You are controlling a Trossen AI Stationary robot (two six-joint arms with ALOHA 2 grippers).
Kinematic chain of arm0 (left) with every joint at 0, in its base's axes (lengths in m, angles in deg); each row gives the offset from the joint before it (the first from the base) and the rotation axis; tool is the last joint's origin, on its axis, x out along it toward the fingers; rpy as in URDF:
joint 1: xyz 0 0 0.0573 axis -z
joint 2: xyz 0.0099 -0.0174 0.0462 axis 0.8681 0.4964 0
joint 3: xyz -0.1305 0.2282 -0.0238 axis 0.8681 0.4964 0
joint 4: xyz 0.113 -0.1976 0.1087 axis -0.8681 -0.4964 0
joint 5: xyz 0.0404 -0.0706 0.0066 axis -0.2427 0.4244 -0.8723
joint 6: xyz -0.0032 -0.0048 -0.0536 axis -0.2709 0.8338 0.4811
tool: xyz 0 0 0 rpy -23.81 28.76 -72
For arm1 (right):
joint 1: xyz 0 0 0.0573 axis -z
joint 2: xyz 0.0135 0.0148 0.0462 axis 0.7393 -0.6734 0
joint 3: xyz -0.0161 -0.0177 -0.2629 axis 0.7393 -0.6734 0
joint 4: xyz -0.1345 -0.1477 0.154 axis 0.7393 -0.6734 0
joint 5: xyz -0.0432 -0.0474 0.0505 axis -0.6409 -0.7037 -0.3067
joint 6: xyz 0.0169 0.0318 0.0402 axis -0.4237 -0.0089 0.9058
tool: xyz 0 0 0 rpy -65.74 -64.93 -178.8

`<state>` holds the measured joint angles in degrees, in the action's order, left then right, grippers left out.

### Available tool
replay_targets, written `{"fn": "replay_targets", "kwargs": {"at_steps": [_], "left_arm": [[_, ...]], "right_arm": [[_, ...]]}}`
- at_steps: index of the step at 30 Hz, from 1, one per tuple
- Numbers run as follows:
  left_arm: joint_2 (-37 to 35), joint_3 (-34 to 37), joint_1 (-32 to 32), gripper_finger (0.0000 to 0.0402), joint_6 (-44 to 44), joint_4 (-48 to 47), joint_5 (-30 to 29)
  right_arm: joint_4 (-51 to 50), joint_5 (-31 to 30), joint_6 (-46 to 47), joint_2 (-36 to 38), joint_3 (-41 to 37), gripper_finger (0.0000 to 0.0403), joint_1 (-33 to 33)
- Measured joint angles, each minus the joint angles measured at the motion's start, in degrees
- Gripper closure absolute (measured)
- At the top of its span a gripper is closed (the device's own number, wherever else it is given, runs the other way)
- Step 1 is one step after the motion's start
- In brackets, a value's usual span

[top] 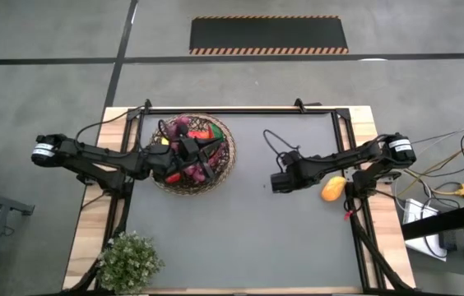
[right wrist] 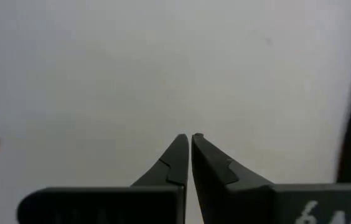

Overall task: Build produce basket
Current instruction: Put the yellow mango into the wire basket

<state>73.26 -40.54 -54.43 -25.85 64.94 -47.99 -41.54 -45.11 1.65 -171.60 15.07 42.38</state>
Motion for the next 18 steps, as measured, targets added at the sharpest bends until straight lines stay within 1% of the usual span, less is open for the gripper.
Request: {"fn": "replay_targets", "kwargs": {"at_steps": [3,6,11,16,18], "left_arm": [[-0.2,0.0,0.0,0.0395,-3.3,0.1,0.0],[-0.2,0.2,0.0,0.0395,-6.4,0.2,0.0],[-0.3,0.6,0.0,0.0395,-9.6,0.1,0.0],[-0.3,1.9,0.0,0.0395,-11.1,-0.4,-0.1],[-0.3,2.8,0.0,0.0395,-11.2,-0.5,-0.2]], "right_arm": [[-2.5,0.7,4.1,0.0,0.0,0.0378,-0.4],[-4.2,2.5,7.1,0.0,-0.2,0.0350,-0.6],[-8.8,5.4,12.0,0.0,0.3,0.0285,-0.1],[-19.1,11.8,21.6,0.0,1.8,0.0219,-0.2],[-21.1,14.3,24.3,0.1,1.6,0.0197,-0.8]]}}
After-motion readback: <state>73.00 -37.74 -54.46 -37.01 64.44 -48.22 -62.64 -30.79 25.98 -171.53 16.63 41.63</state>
